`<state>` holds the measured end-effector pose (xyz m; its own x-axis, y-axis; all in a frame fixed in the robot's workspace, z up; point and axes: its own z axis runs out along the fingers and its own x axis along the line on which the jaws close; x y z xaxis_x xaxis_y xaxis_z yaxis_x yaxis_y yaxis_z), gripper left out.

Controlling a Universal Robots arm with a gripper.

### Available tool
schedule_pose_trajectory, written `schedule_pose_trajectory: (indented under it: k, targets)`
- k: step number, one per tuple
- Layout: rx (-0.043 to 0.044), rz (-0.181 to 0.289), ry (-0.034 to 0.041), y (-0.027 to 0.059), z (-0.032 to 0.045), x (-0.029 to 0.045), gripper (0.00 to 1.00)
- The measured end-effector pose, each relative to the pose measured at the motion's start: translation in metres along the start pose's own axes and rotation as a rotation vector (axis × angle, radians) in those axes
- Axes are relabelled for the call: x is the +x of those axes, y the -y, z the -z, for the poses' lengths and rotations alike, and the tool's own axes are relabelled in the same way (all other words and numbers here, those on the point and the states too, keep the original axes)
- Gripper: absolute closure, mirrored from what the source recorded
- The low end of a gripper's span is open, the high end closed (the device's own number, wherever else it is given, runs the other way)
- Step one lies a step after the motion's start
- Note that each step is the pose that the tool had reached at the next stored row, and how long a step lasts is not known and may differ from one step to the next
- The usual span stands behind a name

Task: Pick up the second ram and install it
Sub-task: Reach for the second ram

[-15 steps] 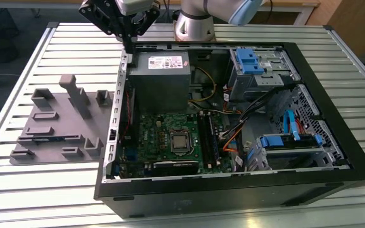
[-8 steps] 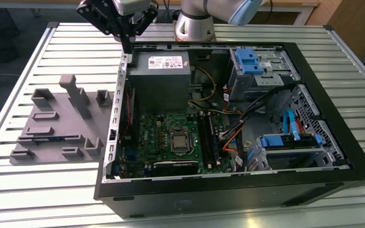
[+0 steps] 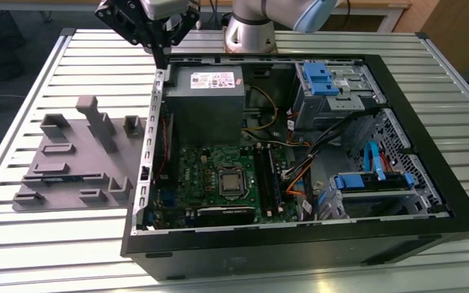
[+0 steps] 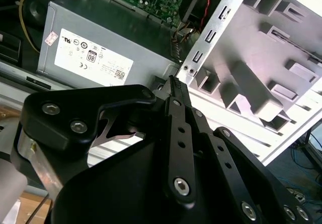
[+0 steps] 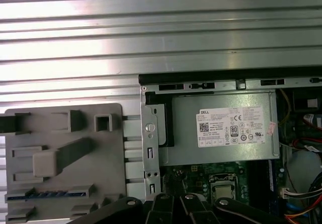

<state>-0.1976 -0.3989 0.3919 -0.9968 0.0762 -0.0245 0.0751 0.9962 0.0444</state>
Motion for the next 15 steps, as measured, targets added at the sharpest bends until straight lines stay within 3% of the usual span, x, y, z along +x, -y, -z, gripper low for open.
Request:
schedule_pose_trajectory:
  k: [15]
  targets:
    - [0.0, 0.0, 0.0, 0.0006, 0.0001, 0.0075, 0.89]
